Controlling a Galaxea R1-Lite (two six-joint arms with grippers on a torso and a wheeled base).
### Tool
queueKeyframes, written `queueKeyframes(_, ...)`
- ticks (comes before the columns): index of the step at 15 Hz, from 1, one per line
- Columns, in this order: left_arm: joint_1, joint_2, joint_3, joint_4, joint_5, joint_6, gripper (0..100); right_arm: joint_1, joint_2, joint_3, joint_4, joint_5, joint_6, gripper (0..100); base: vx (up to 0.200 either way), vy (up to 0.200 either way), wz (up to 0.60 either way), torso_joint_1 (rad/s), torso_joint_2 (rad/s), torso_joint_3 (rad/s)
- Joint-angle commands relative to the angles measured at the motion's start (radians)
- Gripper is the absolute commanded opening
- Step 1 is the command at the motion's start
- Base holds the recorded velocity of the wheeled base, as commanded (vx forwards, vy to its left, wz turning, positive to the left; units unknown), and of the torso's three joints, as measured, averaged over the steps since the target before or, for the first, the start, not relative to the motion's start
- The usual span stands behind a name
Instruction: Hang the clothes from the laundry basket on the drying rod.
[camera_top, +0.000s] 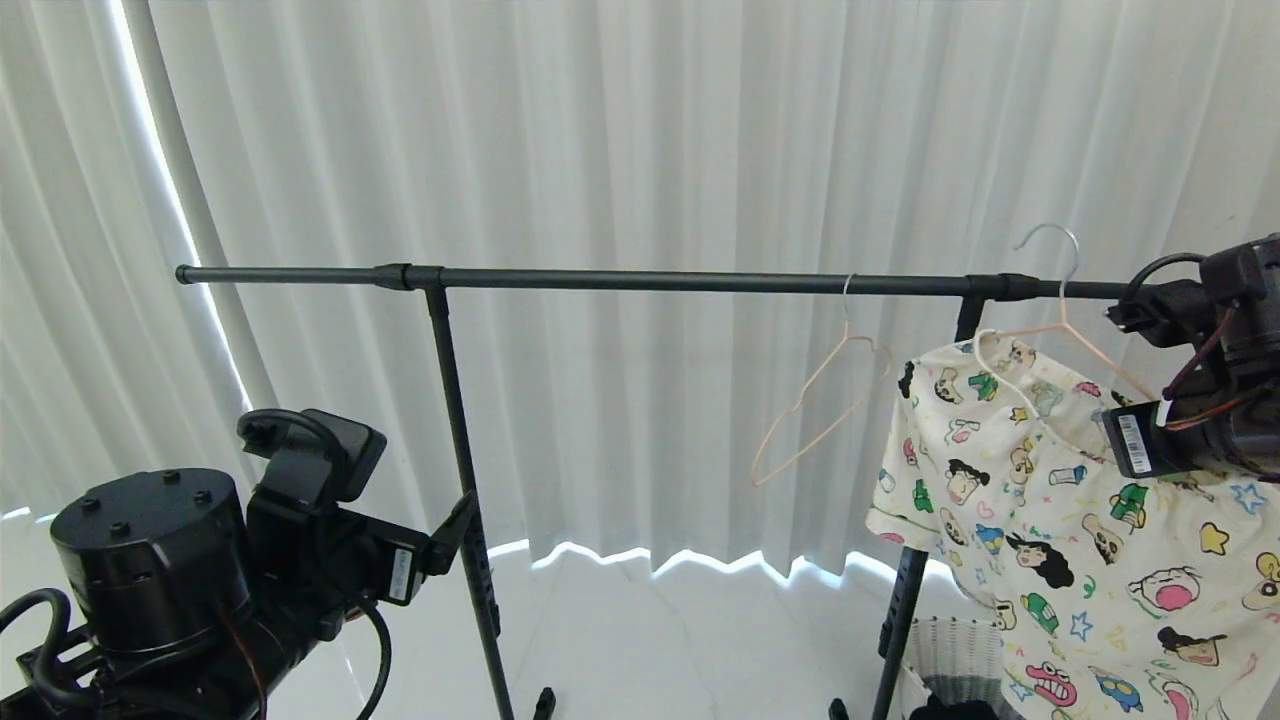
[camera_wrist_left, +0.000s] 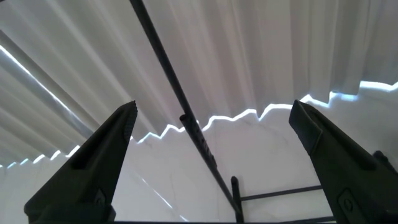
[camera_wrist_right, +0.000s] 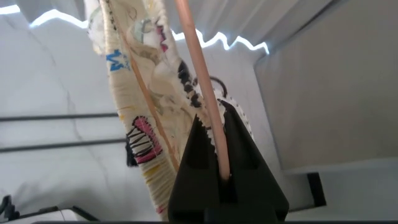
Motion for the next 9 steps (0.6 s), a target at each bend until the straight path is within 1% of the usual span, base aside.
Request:
queueKeyframes(1,0.000,0.000,-0.001,-0.001,0.001,0.000,100,0.000,0.029,-0.025,-0.001,0.001,-0.001,0,0.200,0.000,0.00,0.007,0.01,0.002)
queueKeyframes(6,0.000,0.000,0.001,-0.001,0.001,0.001,100,0.000,0.039,-0.026,-0.001,0.001,-0.001,0,0.200,0.000,0.00,0.006,0.00,0.004)
queueKeyframes(9,0.000,0.000,-0.001,-0.002,0.001,0.001,100,0.001,0.041,-0.023,-0.001,0.001,-0.001,0,0.000,0.000,0.00,0.000,0.00,0.000)
